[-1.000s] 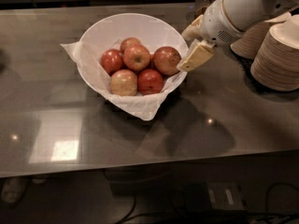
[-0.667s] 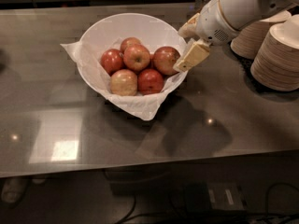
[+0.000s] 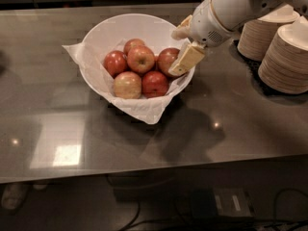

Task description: Pick apple from white bowl

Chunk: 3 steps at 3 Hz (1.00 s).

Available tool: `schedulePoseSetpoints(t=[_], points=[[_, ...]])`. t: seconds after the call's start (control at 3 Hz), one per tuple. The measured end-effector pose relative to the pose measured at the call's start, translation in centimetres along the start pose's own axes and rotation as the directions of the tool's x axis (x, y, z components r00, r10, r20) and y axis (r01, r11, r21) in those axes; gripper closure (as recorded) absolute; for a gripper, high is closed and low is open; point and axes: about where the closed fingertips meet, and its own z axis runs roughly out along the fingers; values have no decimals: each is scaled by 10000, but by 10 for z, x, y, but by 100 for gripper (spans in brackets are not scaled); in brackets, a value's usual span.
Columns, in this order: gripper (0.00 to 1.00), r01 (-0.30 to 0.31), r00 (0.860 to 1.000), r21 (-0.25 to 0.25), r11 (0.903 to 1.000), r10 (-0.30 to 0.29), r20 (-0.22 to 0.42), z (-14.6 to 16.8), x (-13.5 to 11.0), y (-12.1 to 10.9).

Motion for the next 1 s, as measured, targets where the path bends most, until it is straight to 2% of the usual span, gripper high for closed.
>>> schedulePoseSetpoints(t=[0.33, 1.0], points=[[33, 86, 9998, -320, 9994, -91, -157, 16, 0, 2], [34, -182, 9981, -693, 9974, 141, -595, 41, 18, 1]])
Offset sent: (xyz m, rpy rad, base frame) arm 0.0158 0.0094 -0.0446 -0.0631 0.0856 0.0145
